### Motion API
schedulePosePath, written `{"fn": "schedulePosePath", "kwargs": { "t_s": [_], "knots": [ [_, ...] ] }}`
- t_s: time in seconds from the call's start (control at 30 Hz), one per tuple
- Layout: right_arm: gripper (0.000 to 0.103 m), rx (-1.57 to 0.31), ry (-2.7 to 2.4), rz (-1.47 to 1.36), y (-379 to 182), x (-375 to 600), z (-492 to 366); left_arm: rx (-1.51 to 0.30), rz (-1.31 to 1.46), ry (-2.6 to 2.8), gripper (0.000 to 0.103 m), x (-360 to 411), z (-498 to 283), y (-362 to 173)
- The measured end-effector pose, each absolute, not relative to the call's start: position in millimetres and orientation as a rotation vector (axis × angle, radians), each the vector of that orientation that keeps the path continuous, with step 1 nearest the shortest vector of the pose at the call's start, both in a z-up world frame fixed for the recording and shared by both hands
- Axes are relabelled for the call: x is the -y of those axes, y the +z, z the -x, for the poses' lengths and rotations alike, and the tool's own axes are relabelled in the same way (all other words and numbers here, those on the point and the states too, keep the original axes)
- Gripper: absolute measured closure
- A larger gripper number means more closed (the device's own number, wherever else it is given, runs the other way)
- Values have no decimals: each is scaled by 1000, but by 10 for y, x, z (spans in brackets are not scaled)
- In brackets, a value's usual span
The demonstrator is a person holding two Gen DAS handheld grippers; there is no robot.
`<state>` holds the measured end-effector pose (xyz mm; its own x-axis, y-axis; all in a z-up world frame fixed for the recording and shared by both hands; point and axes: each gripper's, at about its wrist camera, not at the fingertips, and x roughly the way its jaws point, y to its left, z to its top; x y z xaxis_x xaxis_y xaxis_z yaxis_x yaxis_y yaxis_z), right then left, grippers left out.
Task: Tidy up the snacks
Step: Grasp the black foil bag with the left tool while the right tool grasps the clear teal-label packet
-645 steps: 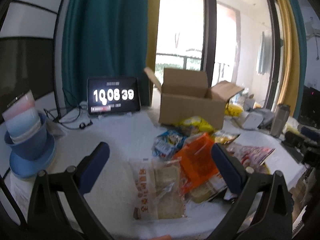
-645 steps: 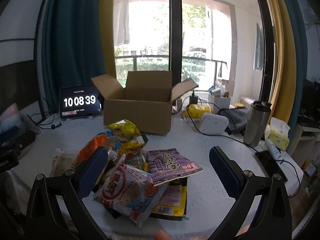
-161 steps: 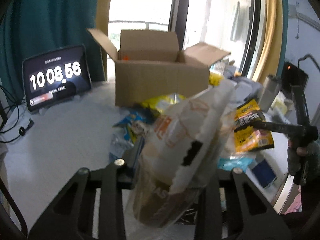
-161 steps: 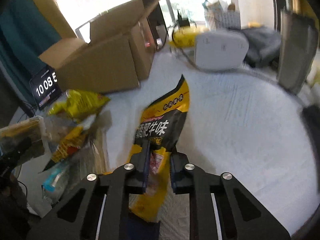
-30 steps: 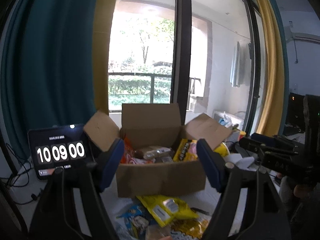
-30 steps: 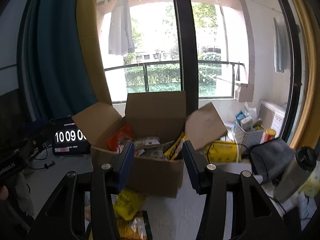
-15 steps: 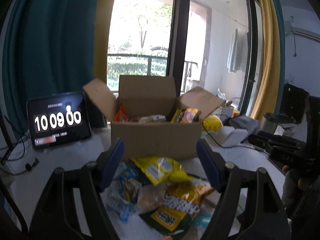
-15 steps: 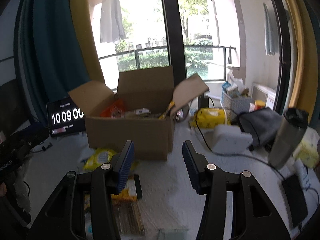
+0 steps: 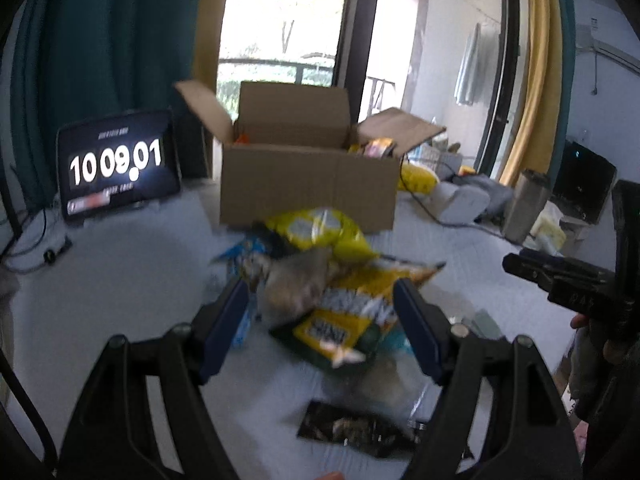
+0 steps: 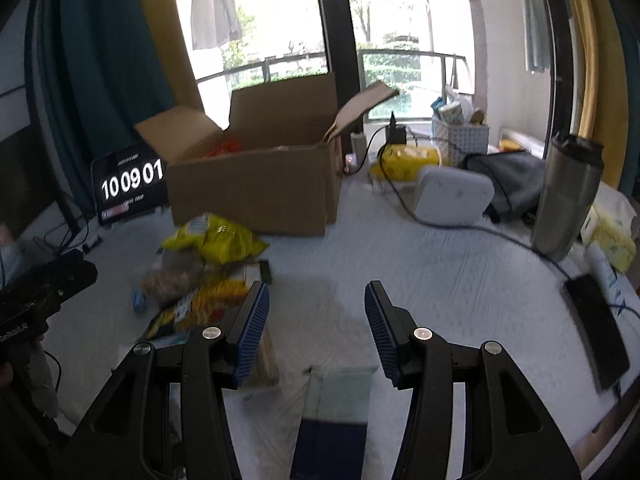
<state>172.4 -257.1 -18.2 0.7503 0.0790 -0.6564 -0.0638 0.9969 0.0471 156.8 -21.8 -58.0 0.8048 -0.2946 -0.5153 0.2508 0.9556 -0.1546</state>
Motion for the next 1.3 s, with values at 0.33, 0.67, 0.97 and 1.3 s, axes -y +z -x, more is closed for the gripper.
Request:
{"fn": "schedulePosePath", "kwargs": {
  "t_s": [0.33, 0.67, 0.97, 1.3],
  "knots": [
    [50, -841, 144, 1, -568, 2380, -1446, -693, 101, -276, 27, 176, -1207, -1006],
    [51, -981, 313, 100, -1048, 1598, -1272, -765, 120, -237, 27, 26, -1069, -1249],
    [51, -985, 404, 83, -1059, 1222, -1367, -796, 172, -234, 27, -101, -1013, -1341],
    [50, -879, 322, 32, -788, 1435, -1496, -795, 154, -356, 27, 158, -971, -1241]
  ]
}}
